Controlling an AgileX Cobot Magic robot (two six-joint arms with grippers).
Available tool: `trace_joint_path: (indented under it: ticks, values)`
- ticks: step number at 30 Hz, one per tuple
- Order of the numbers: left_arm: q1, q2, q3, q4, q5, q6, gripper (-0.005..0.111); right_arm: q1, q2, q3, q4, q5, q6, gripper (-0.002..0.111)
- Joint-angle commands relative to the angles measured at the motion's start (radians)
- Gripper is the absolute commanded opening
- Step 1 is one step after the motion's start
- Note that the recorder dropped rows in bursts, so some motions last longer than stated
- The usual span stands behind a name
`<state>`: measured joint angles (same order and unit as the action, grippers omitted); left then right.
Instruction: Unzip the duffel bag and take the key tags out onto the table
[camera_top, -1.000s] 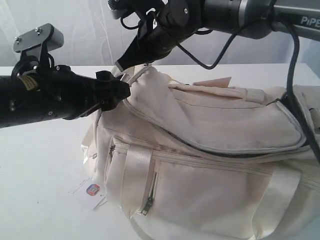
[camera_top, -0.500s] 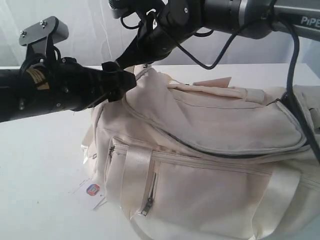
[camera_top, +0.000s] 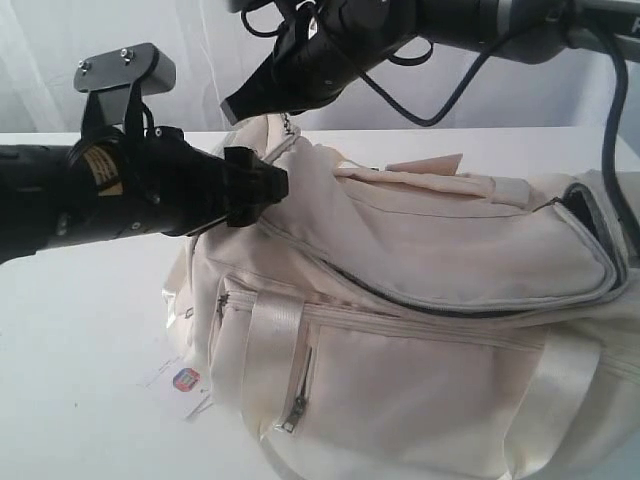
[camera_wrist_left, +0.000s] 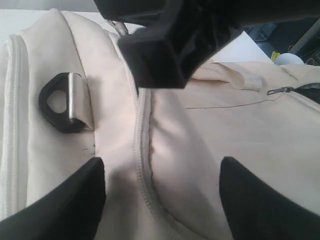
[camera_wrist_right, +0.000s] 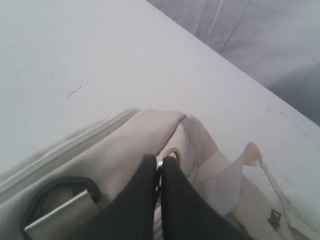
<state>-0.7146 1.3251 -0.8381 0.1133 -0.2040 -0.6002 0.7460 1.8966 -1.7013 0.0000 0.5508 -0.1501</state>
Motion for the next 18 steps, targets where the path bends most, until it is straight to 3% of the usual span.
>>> trace_joint_path:
  ticks: [1, 8, 15, 18]
  values:
    - [-0.008, -0.009, -0.002, 0.011, 0.013, -0.007, 0.067, -0.008, -0.011, -0.001, 0.008, -0.002, 0.044, 0.0]
    - [-0.008, -0.009, -0.002, 0.02, -0.008, -0.007, 0.063, -0.008, -0.01, -0.001, 0.008, -0.008, 0.046, 0.0]
    - [-0.008, 0.05, -0.002, 0.024, -0.018, -0.031, 0.045, -0.008, 0.001, -0.001, 0.008, -0.008, 0.049, 0.0]
    - [-0.008, 0.062, -0.002, 0.027, -0.026, -0.036, 0.027, -0.008, 0.012, -0.001, 0.0, -0.019, 0.045, 0.0]
